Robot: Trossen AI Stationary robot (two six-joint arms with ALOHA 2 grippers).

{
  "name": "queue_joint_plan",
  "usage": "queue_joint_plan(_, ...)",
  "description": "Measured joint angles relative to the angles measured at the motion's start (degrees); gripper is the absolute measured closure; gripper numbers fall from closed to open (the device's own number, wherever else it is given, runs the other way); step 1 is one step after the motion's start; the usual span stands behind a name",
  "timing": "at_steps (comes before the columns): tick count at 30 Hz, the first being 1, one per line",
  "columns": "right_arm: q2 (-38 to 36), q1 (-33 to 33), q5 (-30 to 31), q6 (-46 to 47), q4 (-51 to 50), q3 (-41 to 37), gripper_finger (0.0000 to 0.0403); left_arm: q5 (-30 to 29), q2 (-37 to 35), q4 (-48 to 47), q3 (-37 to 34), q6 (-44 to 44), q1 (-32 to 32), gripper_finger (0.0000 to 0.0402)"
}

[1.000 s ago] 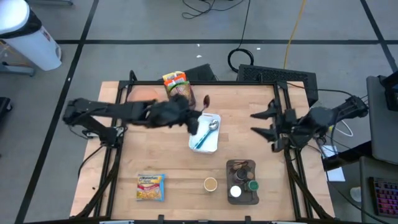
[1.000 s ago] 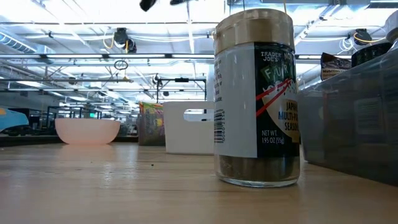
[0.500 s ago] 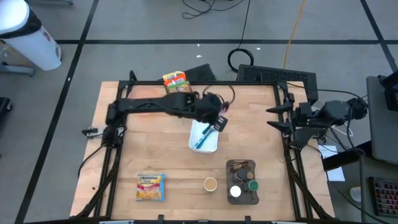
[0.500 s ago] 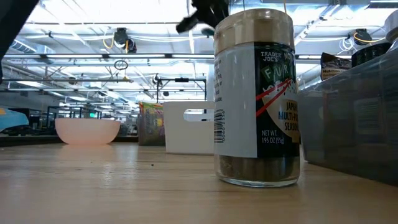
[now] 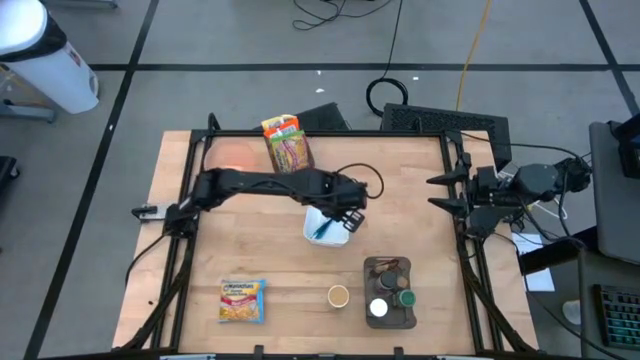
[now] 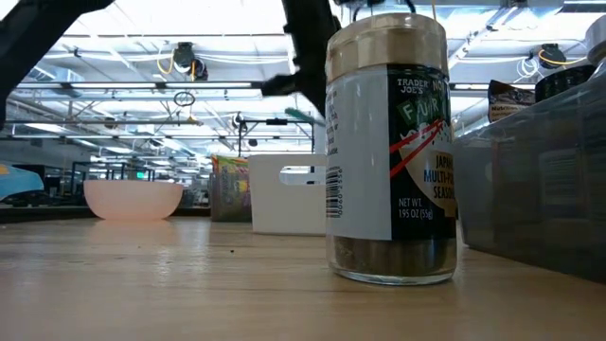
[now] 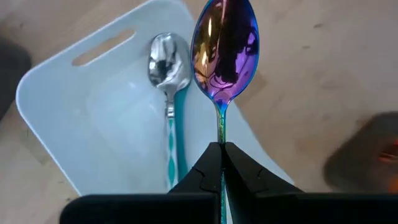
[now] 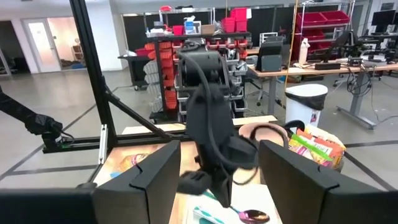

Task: Pick & Place Food Item
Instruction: Put the purple spoon into the white bin

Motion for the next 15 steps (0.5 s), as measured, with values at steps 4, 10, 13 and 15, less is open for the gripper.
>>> queue_joint_plan(4, 0.0, 0.0, 0.0, -0.1, -0.1, 0.0, 0.0193, -0.2, 2.2, -0.1, -0.3, -0.6, 0.3, 0.0398)
queue_joint_plan(10, -0.1, 0.0, 0.0, 1.9, -1.5, 0.0, 0.0193, 0.7, 4.3, -0.3, -0.4, 1.1, 1.0, 0.0398)
queue_joint_plan(13, -0.1, 0.0, 0.0, 3.1, -2.6, 0.0, 0.0193, 0.7, 4.6, -2.0, -0.4, 1.3, 1.6, 0.0398)
queue_joint_plan(15, -0.1, 0.0, 0.0, 3.7, -3.1, 0.0, 0.0193, 0.6, 4.6, -2.6, -0.6, 1.3, 1.8, 0.0398)
